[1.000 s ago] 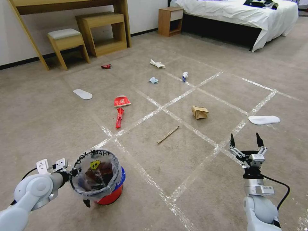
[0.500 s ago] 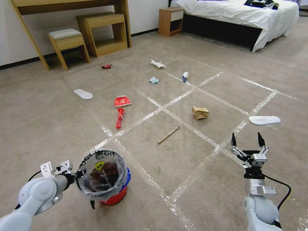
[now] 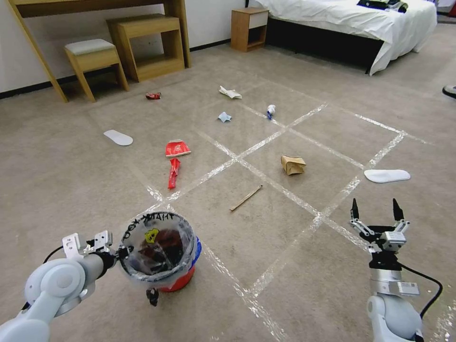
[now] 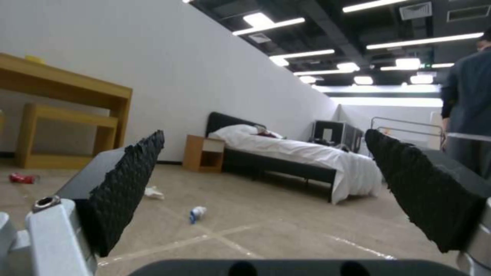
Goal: Pick up the trash bin and place the garbage on the floor into it.
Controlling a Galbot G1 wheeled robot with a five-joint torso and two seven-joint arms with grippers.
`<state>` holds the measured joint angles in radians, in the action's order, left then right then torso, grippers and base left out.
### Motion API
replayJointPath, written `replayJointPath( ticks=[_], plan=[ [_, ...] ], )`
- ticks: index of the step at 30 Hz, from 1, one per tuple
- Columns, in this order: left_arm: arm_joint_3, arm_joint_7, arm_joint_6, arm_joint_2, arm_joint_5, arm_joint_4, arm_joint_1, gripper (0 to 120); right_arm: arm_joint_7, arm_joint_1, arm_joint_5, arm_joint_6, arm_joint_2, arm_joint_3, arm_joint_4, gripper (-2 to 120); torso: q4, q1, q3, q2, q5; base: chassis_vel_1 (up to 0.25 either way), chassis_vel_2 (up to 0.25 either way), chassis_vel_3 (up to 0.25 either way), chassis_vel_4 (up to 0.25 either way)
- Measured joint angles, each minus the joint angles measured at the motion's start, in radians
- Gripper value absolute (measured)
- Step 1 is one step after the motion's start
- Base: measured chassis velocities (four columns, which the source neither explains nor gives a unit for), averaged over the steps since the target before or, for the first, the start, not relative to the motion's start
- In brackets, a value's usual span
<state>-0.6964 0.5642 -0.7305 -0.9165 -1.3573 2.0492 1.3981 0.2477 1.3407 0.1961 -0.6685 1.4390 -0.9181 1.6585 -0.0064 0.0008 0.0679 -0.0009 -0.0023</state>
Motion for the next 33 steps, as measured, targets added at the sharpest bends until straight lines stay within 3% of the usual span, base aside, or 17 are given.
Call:
replayJointPath(
  ticks=[5, 7, 13, 19, 24, 33],
  plan=[
    [-0.061, 0.060, 0.010, -0.010, -0.003, 0.058, 0.012, 0, -0.005, 0.005, -0.005, -0.004, 0.003, -0.004, 0.014, 100, 0.0003, 0.000, 0.000, 0.000, -0.0001, 0.000, 0.000, 0.000, 0.000],
    [-0.070, 0.063, 0.010, -0.011, -0.002, 0.068, 0.015, 0, -0.005, 0.005, -0.005, -0.005, 0.003, -0.004, 0.015, 100, 0.0003, 0.000, 0.000, 0.000, -0.0001, 0.000, 0.000, 0.000, 0.000],
    [-0.158, 0.096, -0.005, -0.013, -0.037, 0.168, 0.046, 0, -0.005, 0.009, -0.006, -0.006, 0.008, -0.003, 0.032, 100, 0.0001, 0.000, 0.000, 0.000, 0.0001, 0.000, 0.000, 0.000, 0.000],
    [-0.245, 0.094, -0.008, -0.029, -0.021, 0.199, 0.092, 0, 0.000, 0.011, -0.006, -0.007, 0.022, 0.001, 0.044, 100, 0.0003, 0.000, 0.000, 0.000, 0.0000, 0.000, 0.000, 0.000, 0.000],
    [-0.279, 0.065, -0.008, -0.043, 0.003, 0.202, 0.116, 0, 0.000, 0.012, -0.006, -0.006, 0.030, 0.002, 0.051, 100, 0.0003, 0.000, 0.000, 0.000, -0.0001, 0.000, 0.000, 0.000, 0.000],
    [-0.286, 0.051, -0.007, -0.046, 0.017, 0.183, 0.126, 0, 0.001, 0.019, -0.005, -0.005, 0.033, 0.000, 0.063, 100, 0.0002, 0.000, 0.000, 0.000, 0.0000, 0.000, 0.000, 0.000, 0.000]
  ],
)
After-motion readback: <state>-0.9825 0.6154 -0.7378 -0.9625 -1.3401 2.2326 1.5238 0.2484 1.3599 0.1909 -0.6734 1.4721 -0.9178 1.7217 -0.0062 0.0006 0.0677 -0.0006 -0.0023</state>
